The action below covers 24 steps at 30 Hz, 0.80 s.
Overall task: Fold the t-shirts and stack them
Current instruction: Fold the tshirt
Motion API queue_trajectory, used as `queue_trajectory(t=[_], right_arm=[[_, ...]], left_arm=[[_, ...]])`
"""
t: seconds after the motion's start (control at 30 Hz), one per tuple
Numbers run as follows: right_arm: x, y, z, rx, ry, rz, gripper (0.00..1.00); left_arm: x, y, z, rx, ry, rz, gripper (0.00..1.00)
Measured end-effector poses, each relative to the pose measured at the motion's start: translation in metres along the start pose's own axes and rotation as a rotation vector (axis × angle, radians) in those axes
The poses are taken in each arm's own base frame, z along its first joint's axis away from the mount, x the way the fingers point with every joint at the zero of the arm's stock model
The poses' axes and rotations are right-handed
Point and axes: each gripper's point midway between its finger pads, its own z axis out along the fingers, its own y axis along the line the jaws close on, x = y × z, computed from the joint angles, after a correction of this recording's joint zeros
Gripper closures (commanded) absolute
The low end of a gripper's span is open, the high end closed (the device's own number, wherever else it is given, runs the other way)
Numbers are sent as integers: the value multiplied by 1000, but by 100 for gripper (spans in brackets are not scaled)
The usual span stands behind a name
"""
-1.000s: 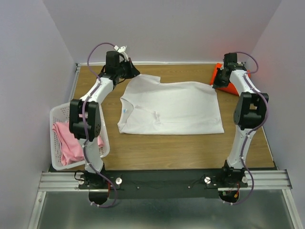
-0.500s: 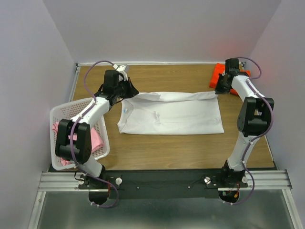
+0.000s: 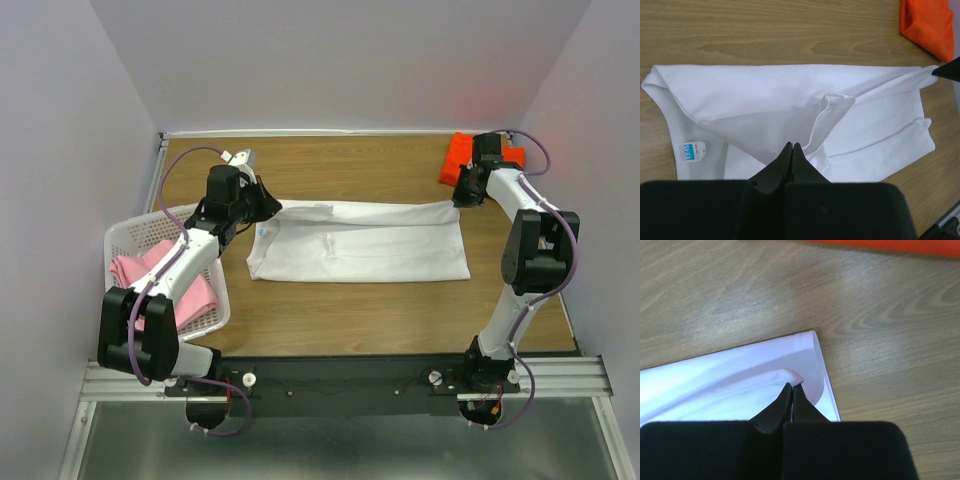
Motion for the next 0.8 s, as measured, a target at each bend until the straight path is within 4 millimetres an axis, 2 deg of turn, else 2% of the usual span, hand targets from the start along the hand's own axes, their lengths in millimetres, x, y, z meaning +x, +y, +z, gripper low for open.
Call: queue_trajectory(t=[0.17,0.43,0.63,0.7,0.73,0.8], right_arm=[[12,-3,4,8,18,-1,100],[41,-12,1,25,55,1,100],[56,-18,-4,43,63,17,98],[59,-20,-4,51,64,24,95],[62,-21,-3,56,65,27,92],[68,-23,-3,66,76,31,83]], left_arm=[[27,8,1,-21,60,-19,100],[50,13,-7,-38,104,-18,100],[86,26,-16,-61,181,-22,99],[98,30,-19,-68,209,-24,91],[105,32,-20,-73,226,-28,78],[115,34,-23,-74,251,-30,71]])
